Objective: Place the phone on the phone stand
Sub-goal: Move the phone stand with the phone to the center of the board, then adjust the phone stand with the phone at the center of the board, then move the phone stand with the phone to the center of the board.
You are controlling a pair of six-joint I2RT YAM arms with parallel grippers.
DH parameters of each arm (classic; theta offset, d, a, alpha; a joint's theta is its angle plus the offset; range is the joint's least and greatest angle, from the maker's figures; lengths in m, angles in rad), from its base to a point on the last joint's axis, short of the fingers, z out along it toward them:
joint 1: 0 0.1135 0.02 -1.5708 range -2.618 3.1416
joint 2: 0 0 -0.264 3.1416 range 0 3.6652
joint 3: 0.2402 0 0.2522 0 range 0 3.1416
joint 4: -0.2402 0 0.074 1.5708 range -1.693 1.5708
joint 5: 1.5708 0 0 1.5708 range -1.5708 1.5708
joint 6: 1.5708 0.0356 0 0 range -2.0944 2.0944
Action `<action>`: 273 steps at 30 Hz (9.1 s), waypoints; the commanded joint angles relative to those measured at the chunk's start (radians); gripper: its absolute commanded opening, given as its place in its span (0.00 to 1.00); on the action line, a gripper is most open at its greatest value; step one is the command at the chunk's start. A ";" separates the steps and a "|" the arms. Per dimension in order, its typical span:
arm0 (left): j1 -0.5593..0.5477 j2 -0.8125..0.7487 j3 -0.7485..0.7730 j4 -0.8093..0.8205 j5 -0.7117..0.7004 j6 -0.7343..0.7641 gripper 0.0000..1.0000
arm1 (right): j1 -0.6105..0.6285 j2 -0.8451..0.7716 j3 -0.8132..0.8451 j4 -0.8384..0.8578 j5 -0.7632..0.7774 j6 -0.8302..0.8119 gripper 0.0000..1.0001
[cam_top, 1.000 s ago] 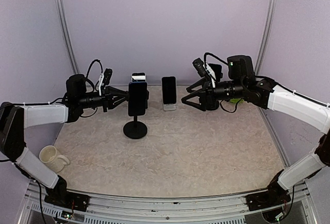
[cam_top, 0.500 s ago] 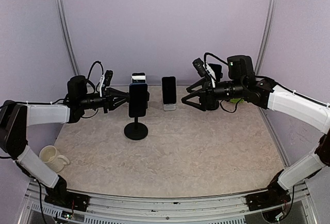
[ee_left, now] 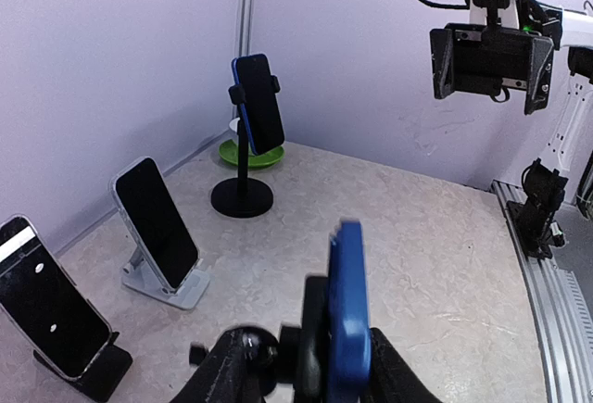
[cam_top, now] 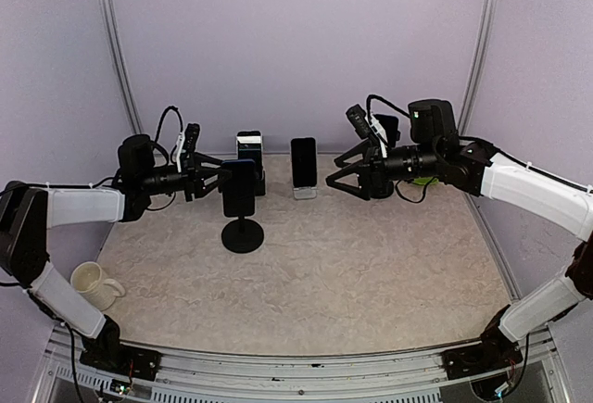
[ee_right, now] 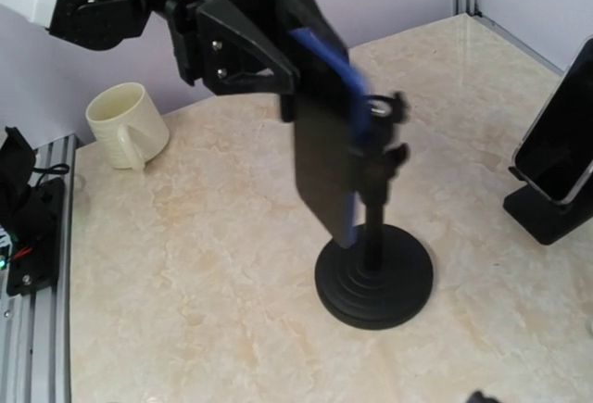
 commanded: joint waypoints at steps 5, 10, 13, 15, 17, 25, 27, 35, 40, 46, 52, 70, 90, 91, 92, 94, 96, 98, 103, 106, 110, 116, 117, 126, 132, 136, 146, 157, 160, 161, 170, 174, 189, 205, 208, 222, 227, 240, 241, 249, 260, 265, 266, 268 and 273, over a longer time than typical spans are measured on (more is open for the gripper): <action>0.048 -0.031 0.005 0.064 0.002 0.017 0.49 | -0.014 0.002 0.022 0.017 -0.025 0.016 0.78; 0.052 -0.034 0.001 0.059 -0.003 0.022 0.56 | -0.014 0.000 0.022 0.013 -0.025 0.016 0.78; 0.052 -0.038 -0.001 0.062 -0.016 0.019 0.67 | -0.014 -0.002 0.021 0.013 -0.024 0.017 0.78; 0.052 -0.040 -0.005 0.072 -0.025 0.010 0.72 | -0.014 -0.003 0.020 0.013 -0.024 0.017 0.78; 0.048 -0.041 -0.014 0.100 -0.028 -0.014 0.79 | -0.015 -0.005 0.020 0.014 -0.023 0.018 0.78; -0.022 -0.073 -0.068 0.213 -0.127 -0.141 0.99 | -0.015 0.001 0.019 0.025 -0.028 0.022 0.78; -0.048 -0.094 -0.106 0.241 -0.198 -0.172 0.99 | -0.015 0.003 0.019 0.027 -0.028 0.025 0.79; -0.204 -0.256 -0.215 0.089 -0.612 -0.128 0.99 | -0.015 -0.010 0.006 0.033 0.004 0.032 1.00; -0.249 -0.358 -0.262 0.021 -0.841 -0.193 0.99 | -0.017 -0.007 0.006 0.029 0.022 0.039 1.00; -0.291 -0.443 -0.289 -0.107 -0.976 -0.249 0.99 | -0.022 -0.017 0.003 0.031 0.035 0.040 1.00; -0.309 -0.484 -0.301 -0.215 -1.037 -0.292 0.94 | -0.023 -0.014 0.002 0.033 0.036 0.042 1.00; -0.310 -0.448 -0.303 -0.319 -1.096 -0.326 0.60 | -0.026 -0.007 0.017 0.024 0.042 0.045 1.00; -0.273 -0.458 -0.292 -0.356 -1.268 -0.345 0.48 | -0.027 -0.010 0.009 0.027 0.038 0.048 1.00; -0.270 -0.459 -0.292 -0.358 -1.276 -0.347 0.48 | -0.027 -0.010 0.009 0.026 0.039 0.048 1.00; -0.267 -0.459 -0.292 -0.359 -1.278 -0.346 0.48 | -0.027 -0.010 0.008 0.026 0.039 0.048 1.00; -0.256 -0.464 -0.291 -0.366 -1.284 -0.349 0.48 | -0.027 -0.011 0.009 0.025 0.039 0.048 1.00; -0.251 -0.472 -0.294 -0.368 -1.281 -0.349 0.48 | -0.027 -0.012 0.009 0.026 0.040 0.048 1.00; -0.251 -0.489 -0.304 -0.356 -1.269 -0.349 0.49 | -0.027 -0.011 0.009 0.026 0.039 0.048 1.00; -0.256 -0.552 -0.332 -0.319 -1.194 -0.346 0.58 | -0.027 -0.008 0.010 0.026 0.039 0.046 1.00; -0.262 -0.592 -0.344 -0.299 -1.146 -0.333 0.66 | -0.028 -0.007 0.012 0.026 0.038 0.045 1.00; -0.264 -0.650 -0.370 -0.249 -1.092 -0.321 0.75 | -0.029 -0.004 0.014 0.025 0.032 0.045 1.00; -0.262 -0.657 -0.359 -0.192 -0.970 -0.303 0.96 | -0.028 -0.008 0.012 0.022 0.031 0.046 1.00; -0.263 -0.648 -0.351 -0.194 -0.955 -0.302 0.98 | -0.029 -0.009 0.013 0.023 0.031 0.046 1.00; -0.264 -0.530 -0.268 -0.195 -0.825 -0.291 0.99 | -0.029 -0.023 0.003 0.025 0.031 0.048 1.00; -0.264 -0.483 -0.195 -0.231 -0.841 -0.265 0.99 | -0.029 -0.029 -0.005 0.029 0.020 0.051 1.00; -0.265 -0.447 -0.142 -0.301 -0.861 -0.235 0.99 | -0.029 -0.032 -0.006 0.029 0.018 0.051 1.00; -0.267 -0.471 -0.123 -0.365 -0.935 -0.232 0.96 | -0.029 -0.039 -0.013 0.036 0.016 0.049 1.00; -0.240 -0.559 -0.110 -0.450 -0.942 -0.163 0.99 | -0.029 -0.026 -0.004 0.035 0.005 0.055 1.00; -0.208 -0.556 -0.099 -0.477 -0.891 -0.133 0.99 | -0.029 -0.026 0.003 0.034 -0.003 0.061 1.00; -0.197 -0.557 -0.096 -0.484 -0.872 -0.122 0.99 | -0.029 -0.027 0.004 0.033 -0.008 0.061 1.00; -0.118 -0.561 -0.067 -0.501 -0.741 0.020 0.99 | -0.029 -0.036 -0.017 0.063 -0.041 0.078 1.00; -0.102 -0.490 -0.010 -0.564 -0.640 0.069 0.99 | -0.029 -0.039 -0.020 0.064 -0.048 0.081 1.00; -0.057 -0.398 0.058 -0.608 -0.553 0.131 0.99 | -0.029 -0.053 -0.022 0.063 -0.065 0.085 1.00; -0.055 -0.311 0.102 -0.656 -0.555 0.073 0.88 | -0.029 -0.054 -0.025 0.059 -0.061 0.080 1.00; -0.055 -0.305 0.097 -0.663 -0.551 0.066 0.85 | -0.029 -0.050 -0.023 0.058 -0.060 0.078 1.00; -0.055 -0.297 0.098 -0.661 -0.549 0.045 0.60 | -0.029 -0.042 -0.017 0.051 -0.053 0.074 1.00; -0.055 -0.299 0.115 -0.653 -0.583 0.028 0.55 | -0.029 -0.043 -0.016 0.049 -0.050 0.072 1.00; -0.052 -0.288 0.202 -0.554 -0.841 -0.025 0.51 | -0.029 -0.051 -0.016 0.047 -0.050 0.072 1.00; -0.052 -0.281 0.212 -0.551 -0.855 -0.025 0.52 | -0.029 -0.052 -0.016 0.046 -0.049 0.072 1.00; -0.052 -0.209 0.297 -0.509 -0.947 -0.017 0.52 | -0.029 -0.054 -0.016 0.049 -0.052 0.073 1.00; -0.049 -0.065 0.455 -0.454 -1.050 0.064 0.52 | -0.029 -0.060 -0.022 0.050 -0.048 0.074 1.00; -0.039 -0.001 0.507 -0.426 -1.068 0.086 0.52 | -0.029 -0.059 -0.023 0.049 -0.045 0.071 1.00; -0.036 0.017 0.519 -0.416 -1.073 0.089 0.52 | -0.029 -0.059 -0.023 0.048 -0.044 0.071 1.00; -0.033 0.046 0.543 -0.410 -1.088 0.090 0.52 | -0.029 -0.057 -0.021 0.046 -0.044 0.071 1.00; -0.030 0.098 0.578 -0.360 -1.145 0.076 0.52 | -0.029 -0.054 -0.020 0.044 -0.042 0.071 1.00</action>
